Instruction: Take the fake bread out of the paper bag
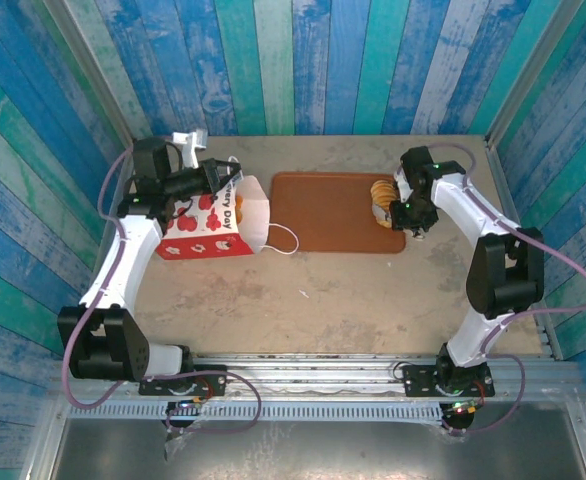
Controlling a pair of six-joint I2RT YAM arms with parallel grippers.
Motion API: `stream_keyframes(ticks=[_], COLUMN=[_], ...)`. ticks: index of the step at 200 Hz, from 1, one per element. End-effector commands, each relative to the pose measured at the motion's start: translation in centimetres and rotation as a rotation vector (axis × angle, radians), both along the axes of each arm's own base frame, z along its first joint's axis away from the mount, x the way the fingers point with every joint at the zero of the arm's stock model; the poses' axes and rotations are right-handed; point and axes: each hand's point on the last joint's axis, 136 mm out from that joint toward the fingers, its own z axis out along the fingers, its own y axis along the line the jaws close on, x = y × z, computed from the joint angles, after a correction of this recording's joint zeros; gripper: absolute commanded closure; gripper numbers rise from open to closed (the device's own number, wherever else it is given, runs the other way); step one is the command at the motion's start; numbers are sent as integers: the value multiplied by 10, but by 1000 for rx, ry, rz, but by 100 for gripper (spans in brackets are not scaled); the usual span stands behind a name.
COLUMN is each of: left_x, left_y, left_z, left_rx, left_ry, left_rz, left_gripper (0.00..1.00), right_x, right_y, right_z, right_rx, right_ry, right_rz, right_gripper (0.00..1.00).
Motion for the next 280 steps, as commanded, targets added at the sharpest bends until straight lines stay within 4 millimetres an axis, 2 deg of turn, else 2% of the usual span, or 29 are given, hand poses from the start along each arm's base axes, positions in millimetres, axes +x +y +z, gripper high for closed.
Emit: stream_keyframes(ticks=[1, 118, 191, 213, 280], left_x=[8, 9, 8, 8, 6], left_y=[-2, -2, -3, -2, -2], left_z=[3, 2, 2, 3, 9], left_rx=[6, 2, 1, 3, 17], left_ry=[-20, -18, -17, -22, -40], left_rz=[-7, -9, -13, -12, -10], left_gripper=[100, 100, 100, 100, 100], right_x=[6, 17, 15, 15, 6], right_y=[-5, -3, 1, 2, -2], right_z=[0, 6, 9, 17, 60], right_rx=[-18, 20, 35, 37, 55], right_ry=[-9, -56, -58, -77, -196], right_rz=[-3, -97, -54, -44, -44], right_gripper=[48, 49, 47, 45, 45])
